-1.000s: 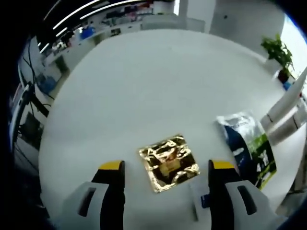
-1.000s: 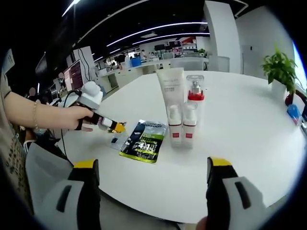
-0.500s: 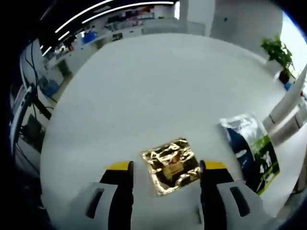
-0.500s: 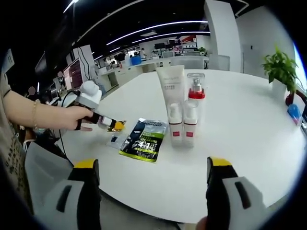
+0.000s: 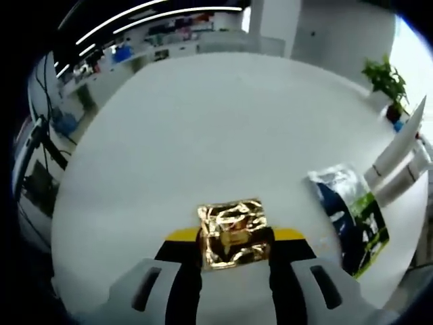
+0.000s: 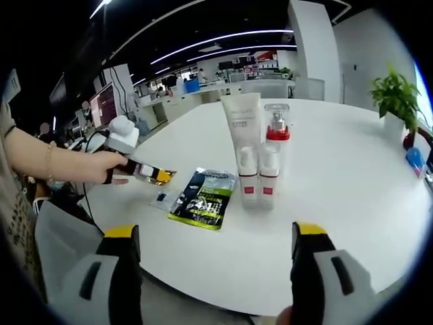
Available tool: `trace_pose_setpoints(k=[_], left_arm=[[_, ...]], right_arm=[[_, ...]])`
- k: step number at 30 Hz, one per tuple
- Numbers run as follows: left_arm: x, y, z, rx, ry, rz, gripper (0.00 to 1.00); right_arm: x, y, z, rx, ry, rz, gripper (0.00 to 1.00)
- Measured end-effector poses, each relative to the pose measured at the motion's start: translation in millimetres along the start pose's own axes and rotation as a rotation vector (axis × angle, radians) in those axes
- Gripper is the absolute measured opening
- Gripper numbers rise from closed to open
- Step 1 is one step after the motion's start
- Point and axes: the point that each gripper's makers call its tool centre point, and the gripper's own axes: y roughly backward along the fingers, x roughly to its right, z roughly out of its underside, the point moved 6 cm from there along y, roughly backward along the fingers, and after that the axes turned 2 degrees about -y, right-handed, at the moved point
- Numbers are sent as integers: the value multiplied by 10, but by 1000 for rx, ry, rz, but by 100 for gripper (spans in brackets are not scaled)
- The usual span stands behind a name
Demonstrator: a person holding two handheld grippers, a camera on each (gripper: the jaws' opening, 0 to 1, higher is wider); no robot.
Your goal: Arrange the skincare products in the storage area until every visible bottle or jar stands upright without overlapping.
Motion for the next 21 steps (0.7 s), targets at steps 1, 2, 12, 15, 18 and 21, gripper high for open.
trace_pose_setpoints(k=[1, 2, 12, 15, 18, 21], left_arm=[[6, 11, -9, 9, 3, 9, 35], [13, 32, -14, 11, 4, 13, 35], [57, 209, -64, 62, -19, 40, 34], [65, 272, -76, 84, -24, 50, 34], [87, 348, -92, 108, -33, 63, 34], [113, 425, -96, 130, -56, 73, 34]], right_arm=[[-2, 0, -2, 1, 0, -1, 93], [-2, 0, -3, 2, 2, -1, 93], [-21, 6, -16, 11, 10, -10, 93], [-29, 4, -17, 12, 14, -16, 93], [-41, 4, -21, 14, 19, -25, 92], [-55, 3, -28, 20, 21, -34, 92]])
